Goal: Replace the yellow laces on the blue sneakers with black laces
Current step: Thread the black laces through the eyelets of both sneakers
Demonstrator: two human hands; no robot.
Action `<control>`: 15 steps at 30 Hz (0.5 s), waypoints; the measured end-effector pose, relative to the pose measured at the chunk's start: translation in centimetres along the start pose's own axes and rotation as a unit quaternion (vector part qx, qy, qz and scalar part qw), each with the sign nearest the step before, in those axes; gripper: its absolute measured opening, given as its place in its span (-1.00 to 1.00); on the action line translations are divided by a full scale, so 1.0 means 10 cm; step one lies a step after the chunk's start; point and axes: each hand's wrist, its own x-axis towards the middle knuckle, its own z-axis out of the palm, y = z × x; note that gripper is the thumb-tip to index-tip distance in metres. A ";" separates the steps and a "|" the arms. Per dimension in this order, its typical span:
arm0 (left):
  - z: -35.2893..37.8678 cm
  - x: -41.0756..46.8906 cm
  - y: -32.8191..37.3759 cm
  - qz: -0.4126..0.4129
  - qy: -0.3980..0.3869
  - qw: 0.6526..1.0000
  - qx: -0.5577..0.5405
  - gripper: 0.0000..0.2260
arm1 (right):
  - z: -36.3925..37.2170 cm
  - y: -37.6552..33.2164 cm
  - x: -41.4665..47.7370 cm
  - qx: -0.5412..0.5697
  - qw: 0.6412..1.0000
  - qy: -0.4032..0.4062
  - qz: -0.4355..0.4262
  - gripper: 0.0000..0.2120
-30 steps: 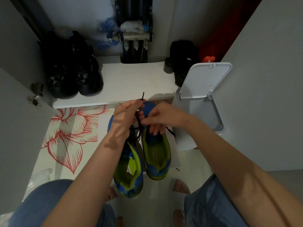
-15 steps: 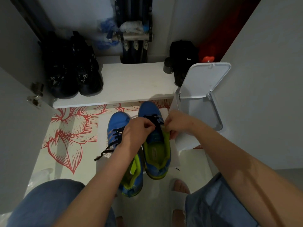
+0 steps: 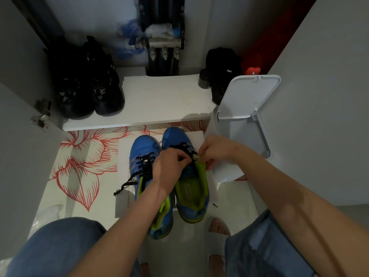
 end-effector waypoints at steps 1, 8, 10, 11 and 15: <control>0.00 -0.01 0.00 -0.003 0.004 1.000 -0.009 -0.85 | 0.00 0.00 0.00 -0.001 1.000 -0.001 0.001 -0.76; 0.07 -0.04 0.07 -0.006 0.024 1.000 0.003 -0.84 | 0.00 0.01 0.02 0.005 1.000 -0.007 0.009 -0.74; 0.09 -0.04 0.08 -0.003 0.029 0.999 0.016 -0.83 | -0.01 0.02 0.01 0.030 0.999 -0.017 0.015 -0.73; 0.09 -0.03 0.08 -0.002 0.032 0.999 0.022 -0.83 | -0.02 0.03 0.01 0.047 0.998 -0.022 0.018 -0.72; 0.09 -0.01 0.07 0.021 0.026 0.996 0.088 -0.82 | -0.02 0.07 0.00 0.081 0.997 -0.005 0.018 -0.69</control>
